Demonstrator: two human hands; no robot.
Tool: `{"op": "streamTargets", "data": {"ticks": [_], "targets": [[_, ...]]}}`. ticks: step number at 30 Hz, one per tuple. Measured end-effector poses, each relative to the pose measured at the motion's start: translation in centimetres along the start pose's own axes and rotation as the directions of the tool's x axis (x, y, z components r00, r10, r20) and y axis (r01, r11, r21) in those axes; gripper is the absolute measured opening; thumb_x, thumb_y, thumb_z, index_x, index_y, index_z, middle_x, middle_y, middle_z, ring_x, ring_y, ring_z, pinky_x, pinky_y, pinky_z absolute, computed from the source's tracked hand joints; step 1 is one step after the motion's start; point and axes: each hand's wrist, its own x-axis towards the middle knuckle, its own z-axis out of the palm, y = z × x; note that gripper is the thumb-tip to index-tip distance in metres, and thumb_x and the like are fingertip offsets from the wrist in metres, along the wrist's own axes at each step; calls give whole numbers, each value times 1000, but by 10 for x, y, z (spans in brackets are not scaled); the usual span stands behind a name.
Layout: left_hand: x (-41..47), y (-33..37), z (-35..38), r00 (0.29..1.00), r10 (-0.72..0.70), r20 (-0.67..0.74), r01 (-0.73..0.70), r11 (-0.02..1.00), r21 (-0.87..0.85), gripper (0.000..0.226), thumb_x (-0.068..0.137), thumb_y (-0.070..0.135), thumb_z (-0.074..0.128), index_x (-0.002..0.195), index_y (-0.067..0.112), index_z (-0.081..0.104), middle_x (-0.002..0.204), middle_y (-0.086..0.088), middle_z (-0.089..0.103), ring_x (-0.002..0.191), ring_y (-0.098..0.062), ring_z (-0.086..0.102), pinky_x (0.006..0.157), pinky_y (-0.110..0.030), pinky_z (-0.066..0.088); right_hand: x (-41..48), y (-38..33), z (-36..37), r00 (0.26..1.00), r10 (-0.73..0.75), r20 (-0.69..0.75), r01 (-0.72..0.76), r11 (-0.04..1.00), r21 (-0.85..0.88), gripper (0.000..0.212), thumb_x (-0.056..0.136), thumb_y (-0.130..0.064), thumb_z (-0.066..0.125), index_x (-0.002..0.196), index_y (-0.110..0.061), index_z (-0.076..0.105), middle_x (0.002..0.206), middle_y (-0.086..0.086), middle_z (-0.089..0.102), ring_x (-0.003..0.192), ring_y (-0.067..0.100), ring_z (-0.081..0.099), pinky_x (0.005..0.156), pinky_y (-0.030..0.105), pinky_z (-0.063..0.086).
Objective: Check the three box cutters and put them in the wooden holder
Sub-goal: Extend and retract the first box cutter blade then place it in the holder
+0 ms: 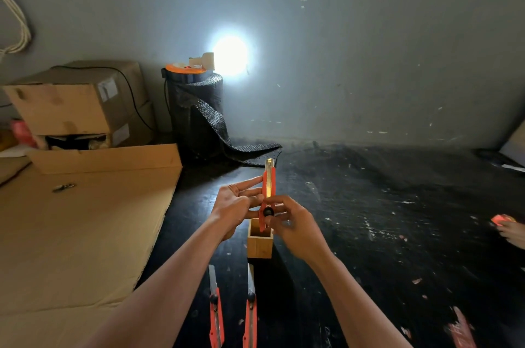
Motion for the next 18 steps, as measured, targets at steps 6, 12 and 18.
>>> {"op": "streamTargets", "data": {"ticks": [6,12,18], "targets": [[-1,0,-1,1000,20,-7,-20,1000,4,44,94,-8,64,131,15,69,113,-10,80,96,-26,80,84,-50,64,1,-3,1,999,28,-27,-27,999,38,24,92,-23,75,104,-34,57,100,-17,69,94,7,69,77,23,59],[-1,2,-1,999,34,-13,-34,999,-11,43,94,-7,66,131,14,68,108,-7,81,92,-25,81,72,-40,66,-1,-4,0,999,-31,11,31,999,-36,31,97,-8,68,120,-28,64,106,-21,65,95,1,65,77,15,54],[-5,1,3,999,29,-12,-30,999,-16,45,94,-11,63,131,14,69,99,-1,82,88,-21,81,65,-34,65,1,-2,2,999,26,-32,-25,999,27,26,93,-25,75,112,-30,59,108,-12,71,95,5,68,71,15,51]]}}
